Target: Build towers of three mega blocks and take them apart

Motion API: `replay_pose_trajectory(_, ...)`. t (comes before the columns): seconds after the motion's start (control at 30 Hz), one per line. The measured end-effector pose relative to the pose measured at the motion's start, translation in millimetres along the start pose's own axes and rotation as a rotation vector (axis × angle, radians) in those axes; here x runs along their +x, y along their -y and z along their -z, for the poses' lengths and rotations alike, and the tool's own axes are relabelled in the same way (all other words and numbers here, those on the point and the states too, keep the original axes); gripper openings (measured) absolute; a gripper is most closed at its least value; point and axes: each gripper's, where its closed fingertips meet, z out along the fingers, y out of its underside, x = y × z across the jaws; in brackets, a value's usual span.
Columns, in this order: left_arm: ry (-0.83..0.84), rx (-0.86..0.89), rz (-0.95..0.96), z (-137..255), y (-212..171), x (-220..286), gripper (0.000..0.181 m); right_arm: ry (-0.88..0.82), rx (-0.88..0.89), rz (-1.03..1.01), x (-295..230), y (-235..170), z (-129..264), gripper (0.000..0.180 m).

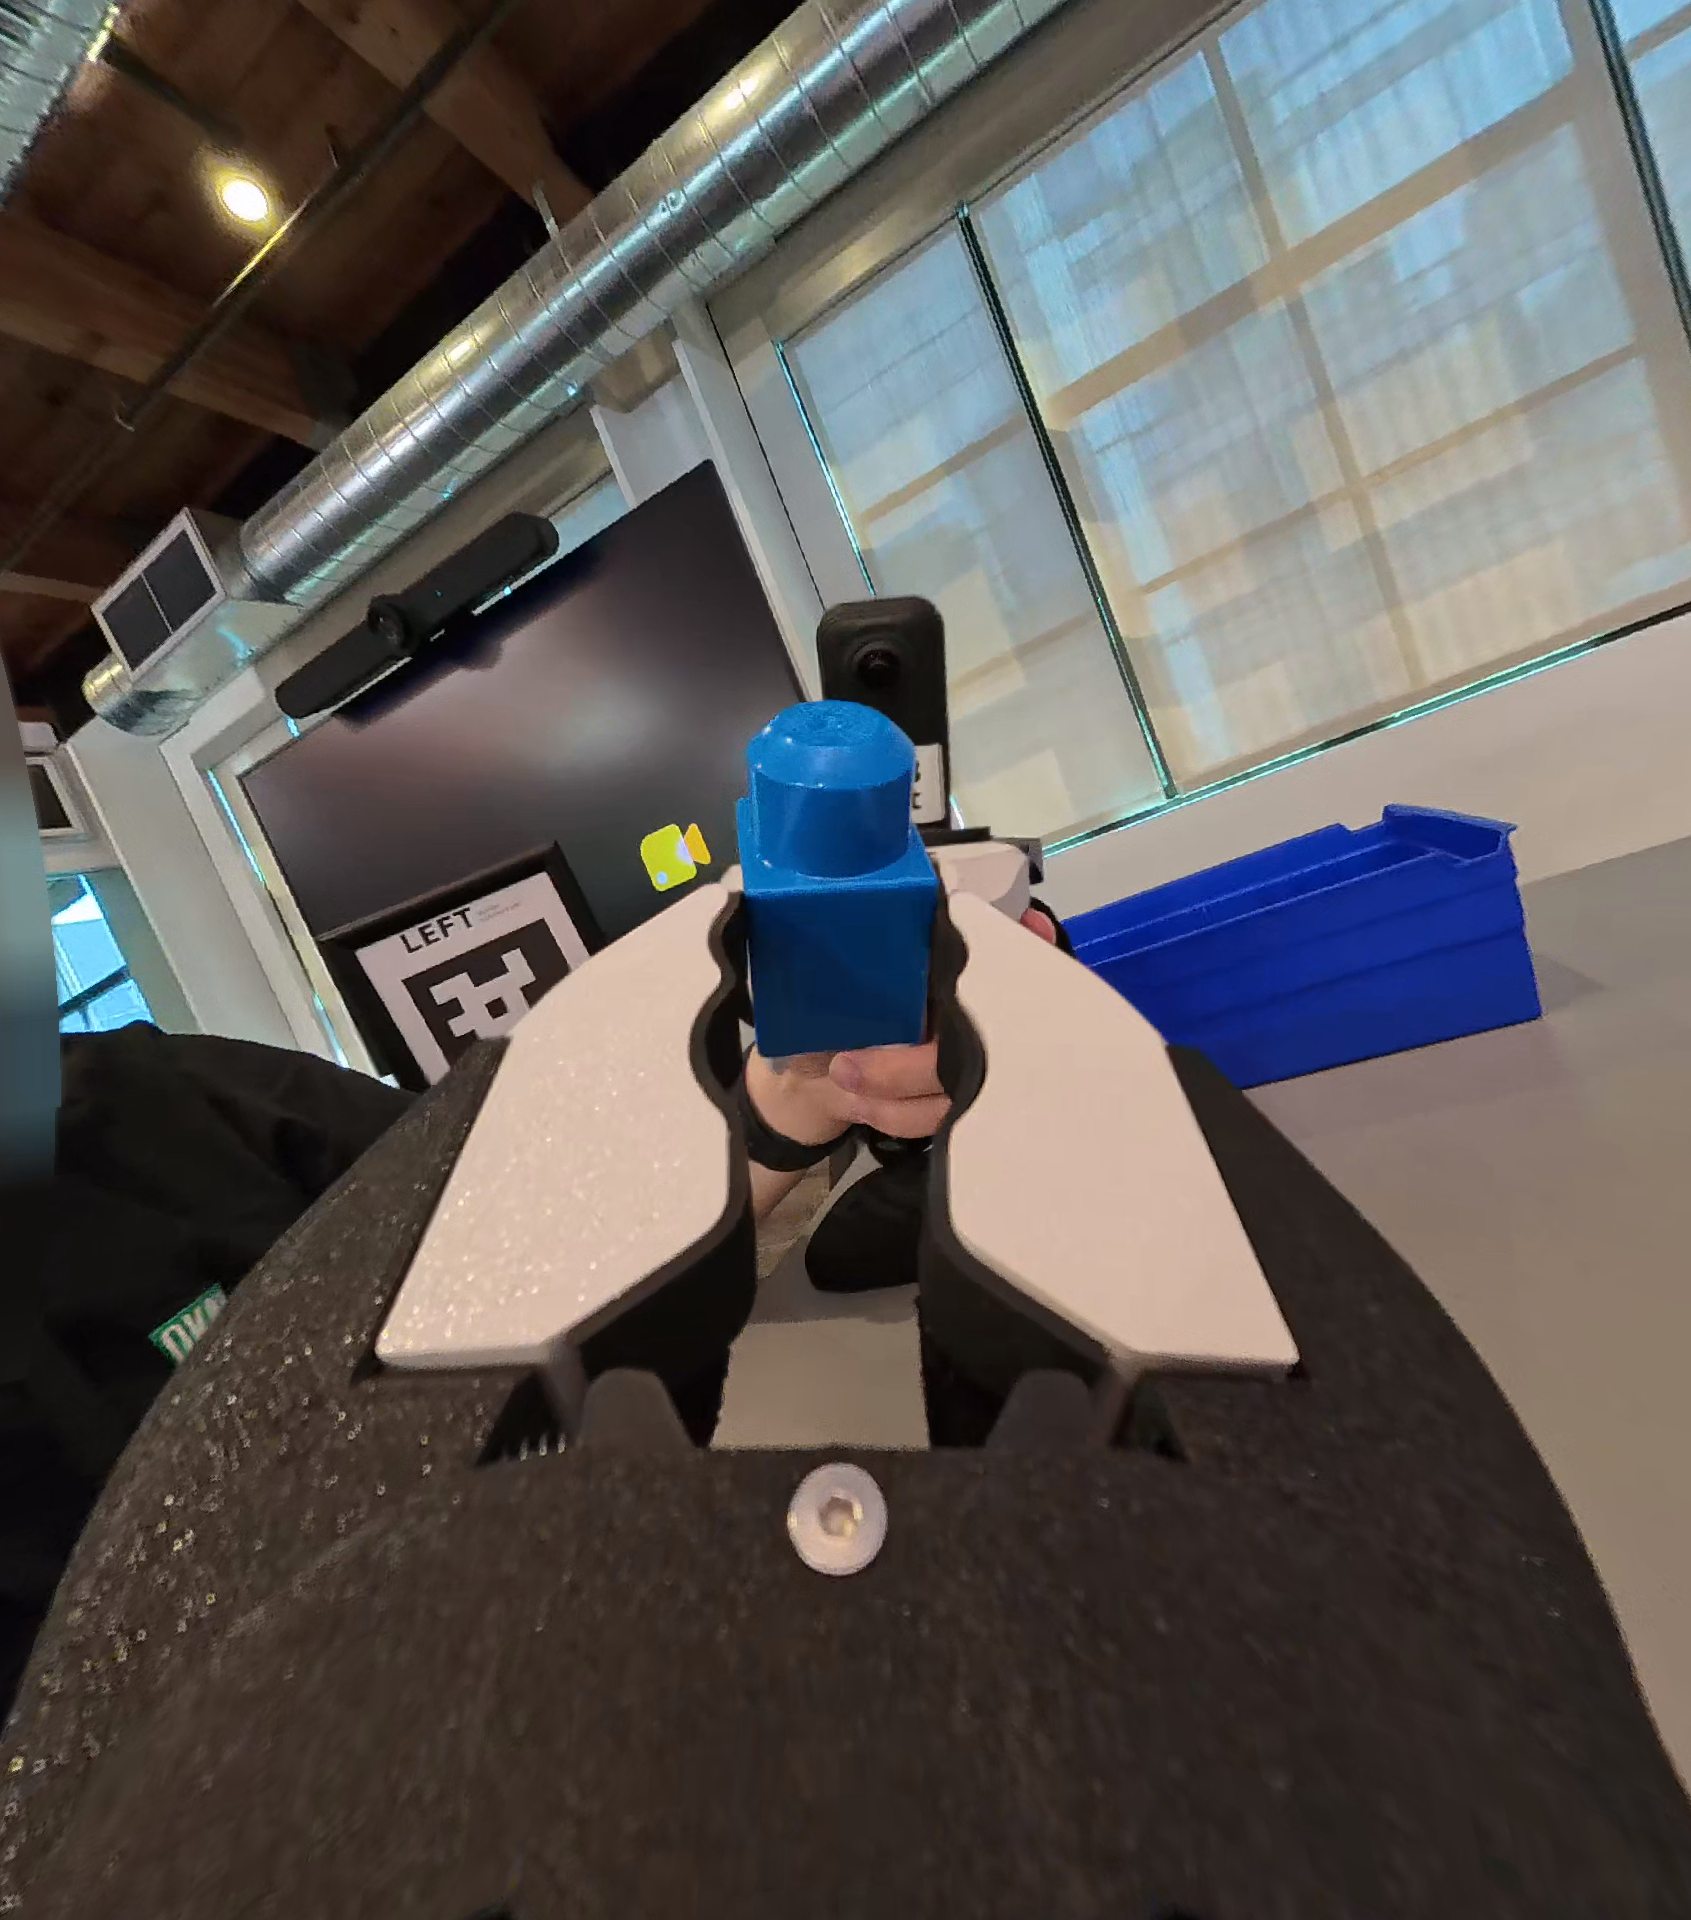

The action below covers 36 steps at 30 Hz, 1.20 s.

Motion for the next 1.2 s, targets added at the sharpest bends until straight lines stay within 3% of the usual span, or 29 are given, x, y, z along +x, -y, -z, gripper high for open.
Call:
replay_pose_trajectory(0.3,0.139,-0.055,-0.135,-1.4,-8.7,-9.0,0.062,-0.137,-0.112,0.184,10.0,-8.7,2.0,0.033)
replay_pose_trajectory(0.4,0.156,-0.105,-0.185,-6.1,-15.2,-8.7,0.054,-0.136,-0.159,0.215,9.4,-17.2,-1.7,0.033)
replay_pose_trajectory(0.47,0.149,-0.114,-0.200,-7.1,-17.3,-6.4,0.034,-0.132,-0.169,0.233,7.5,-19.4,-4.5,0.033)
replay_pose_trajectory(0.6,0.094,-0.053,-0.199,-5.3,-10.4,3.9,0.034,-0.111,-0.150,0.298,-1.0,-16.8,-7.8,0.034)
replay_pose_trajectory(0.7,0.023,-0.008,-0.174,-3.4,-6.9,13.4,0.034,-0.108,-0.141,0.305,-4.4,-16.5,-12.7,0.049)
replay_pose_trajectory(1.2,-0.001,-0.043,-0.161,-14.6,-21.8,13.7,0.034,-0.042,-0.173,0.236,-13.8,-26.3,-24.3,0.035)
